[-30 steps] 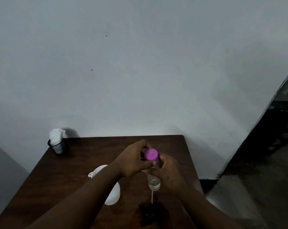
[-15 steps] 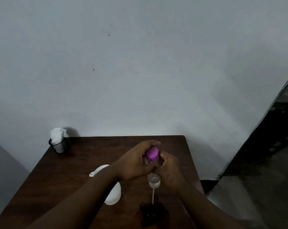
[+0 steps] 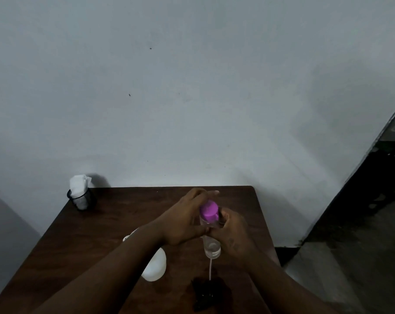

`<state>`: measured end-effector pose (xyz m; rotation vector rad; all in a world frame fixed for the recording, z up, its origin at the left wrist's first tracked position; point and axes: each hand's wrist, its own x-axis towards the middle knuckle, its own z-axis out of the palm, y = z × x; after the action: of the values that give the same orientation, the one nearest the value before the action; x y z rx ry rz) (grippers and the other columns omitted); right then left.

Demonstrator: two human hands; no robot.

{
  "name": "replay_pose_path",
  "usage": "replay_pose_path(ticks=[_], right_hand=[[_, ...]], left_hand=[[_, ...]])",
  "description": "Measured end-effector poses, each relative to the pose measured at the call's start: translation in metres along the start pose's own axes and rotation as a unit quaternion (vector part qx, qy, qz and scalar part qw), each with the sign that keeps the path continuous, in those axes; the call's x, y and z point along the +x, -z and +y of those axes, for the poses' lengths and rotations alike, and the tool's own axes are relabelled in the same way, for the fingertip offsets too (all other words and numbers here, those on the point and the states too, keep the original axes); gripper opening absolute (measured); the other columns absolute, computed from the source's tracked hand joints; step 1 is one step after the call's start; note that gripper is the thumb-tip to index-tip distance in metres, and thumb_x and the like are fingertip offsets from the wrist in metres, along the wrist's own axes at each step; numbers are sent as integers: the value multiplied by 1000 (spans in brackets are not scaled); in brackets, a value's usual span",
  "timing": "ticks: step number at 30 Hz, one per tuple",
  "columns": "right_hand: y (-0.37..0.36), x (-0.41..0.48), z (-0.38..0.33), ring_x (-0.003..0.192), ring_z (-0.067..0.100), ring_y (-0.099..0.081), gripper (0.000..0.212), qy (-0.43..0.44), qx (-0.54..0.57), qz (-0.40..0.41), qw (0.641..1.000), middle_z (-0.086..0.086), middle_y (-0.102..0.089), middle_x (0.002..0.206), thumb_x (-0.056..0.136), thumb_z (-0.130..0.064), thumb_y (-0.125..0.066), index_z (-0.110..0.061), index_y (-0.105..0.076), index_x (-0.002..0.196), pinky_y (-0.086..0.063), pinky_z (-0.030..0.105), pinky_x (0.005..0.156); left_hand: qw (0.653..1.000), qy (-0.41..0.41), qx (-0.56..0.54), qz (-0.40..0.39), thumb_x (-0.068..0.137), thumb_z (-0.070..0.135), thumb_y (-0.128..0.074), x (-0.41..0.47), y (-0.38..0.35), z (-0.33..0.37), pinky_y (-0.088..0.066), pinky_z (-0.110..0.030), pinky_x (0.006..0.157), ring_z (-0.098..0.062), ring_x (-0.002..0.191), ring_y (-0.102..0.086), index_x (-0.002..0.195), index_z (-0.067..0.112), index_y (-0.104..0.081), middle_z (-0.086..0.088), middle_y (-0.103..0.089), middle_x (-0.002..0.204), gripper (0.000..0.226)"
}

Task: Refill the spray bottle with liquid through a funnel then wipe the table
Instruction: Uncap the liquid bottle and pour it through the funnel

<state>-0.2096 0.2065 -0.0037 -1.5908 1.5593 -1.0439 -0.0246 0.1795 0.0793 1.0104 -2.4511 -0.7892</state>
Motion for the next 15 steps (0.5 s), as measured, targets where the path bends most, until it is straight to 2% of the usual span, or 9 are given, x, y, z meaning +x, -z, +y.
replay_pose_path(ticks=[3, 6, 8, 10, 13, 15], right_hand=[[0, 1, -1, 84, 1, -70, 45, -8, 6, -3, 1000, -10, -75, 91, 65, -46, -87, -29, -70, 104, -60, 30, 79], [0, -2, -5, 84, -9, -66, 43, -6, 9, -3, 1000, -15, -72, 84, 63, -42, -90, -32, -68, 99, -52, 11, 71], [1, -3, -8, 82, -11, -65, 44, -7, 11, -2, 1000, -19, -69, 84, 63, -39, -91, -36, -65, 98, -47, 5, 68], [2, -4, -9, 81, -7, -66, 44, -7, 11, -13, 1000, -19, -70, 87, 64, -41, -90, -39, -64, 98, -49, 7, 70], [2, -5, -7, 85, -6, -67, 40, -1, 11, -14, 1000, -15, -73, 88, 66, -43, -89, -40, -64, 97, -54, 14, 72], [2, -5, -5, 85, -5, -67, 34, -3, 5, -7, 1000, -12, -73, 87, 69, -45, -86, -40, -64, 94, -56, 18, 73]], left_hand=[[999, -40, -2, -27, 87, 17, -70, 1, 3, 7, -45, -26, 108, -5, 139, -38, 149, 38, -36, 16, -31, 151, 74], [998, -42, 36, -11, 87, 6, -62, 6, 6, 7, -47, -29, 104, -1, 128, -47, 139, 30, -51, 14, -48, 139, 58], [998, -20, 62, -1, 88, 15, -65, 8, 6, 6, -49, -29, 99, -1, 119, -51, 136, 29, -54, 14, -51, 133, 51], [996, 0, 88, 8, 89, 31, -70, 10, 4, 5, -51, -30, 96, -3, 115, -51, 136, 31, -52, 13, -50, 131, 51], [993, 24, 111, 22, 83, 53, -71, 9, 1, 5, -50, -33, 98, -7, 120, -49, 143, 37, -42, 14, -45, 136, 69], [995, 23, 97, 9, 79, 56, -73, 6, 0, 5, -47, -33, 103, -9, 129, -43, 149, 43, -30, 15, -36, 144, 83]])
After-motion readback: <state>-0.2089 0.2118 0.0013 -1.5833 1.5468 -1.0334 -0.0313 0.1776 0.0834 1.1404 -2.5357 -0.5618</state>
